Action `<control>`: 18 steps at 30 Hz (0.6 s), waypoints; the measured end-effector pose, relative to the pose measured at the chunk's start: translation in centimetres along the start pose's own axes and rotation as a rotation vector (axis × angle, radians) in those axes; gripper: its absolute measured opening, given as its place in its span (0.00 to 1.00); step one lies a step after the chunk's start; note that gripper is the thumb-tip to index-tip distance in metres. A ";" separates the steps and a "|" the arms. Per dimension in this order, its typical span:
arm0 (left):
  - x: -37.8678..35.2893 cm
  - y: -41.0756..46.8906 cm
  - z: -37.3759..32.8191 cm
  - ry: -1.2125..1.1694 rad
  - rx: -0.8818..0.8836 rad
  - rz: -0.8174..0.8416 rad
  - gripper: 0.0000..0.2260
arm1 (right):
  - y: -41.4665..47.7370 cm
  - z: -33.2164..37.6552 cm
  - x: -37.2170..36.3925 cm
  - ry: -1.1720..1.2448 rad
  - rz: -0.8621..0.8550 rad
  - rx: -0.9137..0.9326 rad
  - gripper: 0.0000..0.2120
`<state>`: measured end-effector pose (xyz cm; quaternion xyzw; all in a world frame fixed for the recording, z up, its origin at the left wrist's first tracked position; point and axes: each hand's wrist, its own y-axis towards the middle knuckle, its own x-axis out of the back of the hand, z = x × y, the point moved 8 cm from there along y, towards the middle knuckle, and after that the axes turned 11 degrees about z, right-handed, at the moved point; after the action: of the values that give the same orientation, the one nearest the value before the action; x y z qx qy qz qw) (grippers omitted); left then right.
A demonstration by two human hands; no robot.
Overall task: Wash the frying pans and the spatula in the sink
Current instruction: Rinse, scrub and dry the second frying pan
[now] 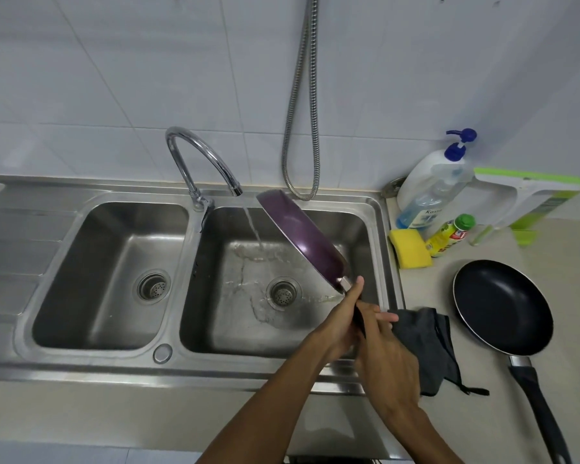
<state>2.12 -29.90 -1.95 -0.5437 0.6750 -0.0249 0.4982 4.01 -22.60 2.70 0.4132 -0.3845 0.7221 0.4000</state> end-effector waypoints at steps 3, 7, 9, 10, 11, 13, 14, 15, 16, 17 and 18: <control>-0.4 -0.7 0.0 0.116 0.041 0.048 0.30 | -0.3 -0.4 0.5 0.044 -0.010 -0.016 0.40; 5.8 -4.8 -1.2 0.490 0.136 -0.025 0.38 | -1.0 -0.5 1.1 0.135 -0.007 -0.042 0.38; 12.1 -7.8 -3.3 0.518 0.145 -0.171 0.35 | -1.6 -0.5 1.5 0.141 -0.064 -0.044 0.34; 15.9 -9.5 -5.1 0.496 0.114 -0.288 0.34 | -1.8 -0.5 1.4 0.147 -0.075 -0.063 0.32; 19.4 -11.0 -7.1 0.453 0.049 -0.425 0.33 | -1.9 -0.5 1.1 0.150 -0.065 -0.084 0.32; 25.1 -13.2 -11.2 0.320 -0.113 -0.631 0.31 | -2.3 -0.2 0.3 0.135 -0.033 -0.117 0.32; 26.8 -13.7 -12.8 0.234 -0.182 -0.686 0.29 | -2.6 0.1 -0.1 0.117 -0.019 -0.132 0.32; 27.6 -14.0 -14.5 0.155 -0.246 -0.706 0.26 | -2.9 0.4 -0.3 0.103 -0.018 -0.146 0.32; 28.2 -14.0 -15.9 0.078 -0.307 -0.704 0.21 | -3.1 0.7 -0.4 0.095 -0.021 -0.163 0.32; 28.5 -13.8 -16.8 -0.006 -0.336 -0.690 0.16 | -3.2 0.9 -0.5 0.092 -0.018 -0.178 0.32; 28.9 -13.3 -17.6 -0.080 -0.362 -0.667 0.13 | -3.3 1.2 -0.7 0.091 -0.008 -0.196 0.32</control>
<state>1.79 -66.16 -4.11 -0.8133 0.4342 -0.0446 0.3847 7.53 -22.57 3.25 0.3406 -0.4330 0.6975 0.4583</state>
